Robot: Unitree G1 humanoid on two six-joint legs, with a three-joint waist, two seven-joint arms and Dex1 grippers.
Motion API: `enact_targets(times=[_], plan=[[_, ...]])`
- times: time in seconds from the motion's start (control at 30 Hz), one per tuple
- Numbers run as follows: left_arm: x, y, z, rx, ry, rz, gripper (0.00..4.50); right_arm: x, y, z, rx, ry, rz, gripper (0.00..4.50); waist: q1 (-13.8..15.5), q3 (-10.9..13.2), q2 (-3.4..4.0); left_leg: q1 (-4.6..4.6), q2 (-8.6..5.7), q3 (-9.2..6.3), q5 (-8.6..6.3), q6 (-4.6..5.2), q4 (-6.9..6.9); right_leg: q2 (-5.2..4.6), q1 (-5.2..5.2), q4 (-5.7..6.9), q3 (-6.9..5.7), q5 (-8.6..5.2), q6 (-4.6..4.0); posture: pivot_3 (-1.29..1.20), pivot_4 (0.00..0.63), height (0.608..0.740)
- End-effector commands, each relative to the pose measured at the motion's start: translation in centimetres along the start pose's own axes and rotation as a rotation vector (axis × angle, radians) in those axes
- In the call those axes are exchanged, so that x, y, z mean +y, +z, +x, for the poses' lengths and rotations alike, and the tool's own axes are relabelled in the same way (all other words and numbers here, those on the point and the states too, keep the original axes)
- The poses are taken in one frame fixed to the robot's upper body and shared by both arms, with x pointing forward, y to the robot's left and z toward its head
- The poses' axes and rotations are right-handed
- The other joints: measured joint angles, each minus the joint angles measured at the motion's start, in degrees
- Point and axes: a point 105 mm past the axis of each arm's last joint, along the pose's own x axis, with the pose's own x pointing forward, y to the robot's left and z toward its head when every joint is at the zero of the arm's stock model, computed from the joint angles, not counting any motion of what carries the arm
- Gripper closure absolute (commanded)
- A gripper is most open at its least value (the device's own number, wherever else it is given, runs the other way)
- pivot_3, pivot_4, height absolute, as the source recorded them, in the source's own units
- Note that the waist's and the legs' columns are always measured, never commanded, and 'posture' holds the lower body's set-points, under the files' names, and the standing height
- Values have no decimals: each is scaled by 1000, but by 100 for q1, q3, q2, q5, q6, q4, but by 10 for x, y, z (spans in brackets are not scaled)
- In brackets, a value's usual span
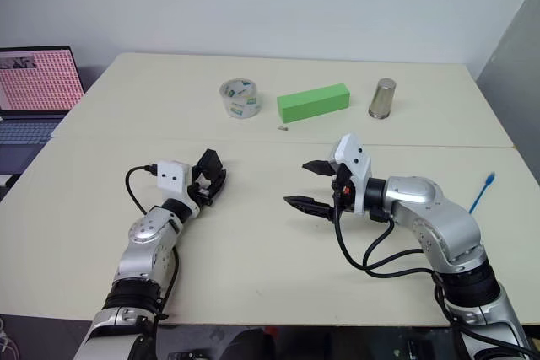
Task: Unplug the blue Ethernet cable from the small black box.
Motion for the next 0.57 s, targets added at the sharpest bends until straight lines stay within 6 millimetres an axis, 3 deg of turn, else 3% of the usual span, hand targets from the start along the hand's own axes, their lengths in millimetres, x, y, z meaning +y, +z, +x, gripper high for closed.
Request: enact_targets(times=[0.03, 0.27, 0.57], plan=[[5, 3, -15, 66, -12, 59, 1215, 1, 8, -4, -18, -13, -49, 241, -6, 0, 0, 0, 1, -1, 0, 0, -1, 0, 0, 0, 0, 0, 0, 0, 150, 740], [7, 36, -51, 109, -117, 225, 1215, -12, -12, -37, 45, -132, -52, 241, -2, 1, -1, -2, 1, -4, 0, 0, -4, 0, 2, -4, -1, 0, 0, 0, 150, 740], [3, 67, -74, 131, -257, 187, 1215, -26, -24, -70, 75, -247, -29, 241, 13, 2, 3, 10, -1, -6, -11, 18, -5, 0, 20, -10, 0, 0, 0, 0, 150, 740]])
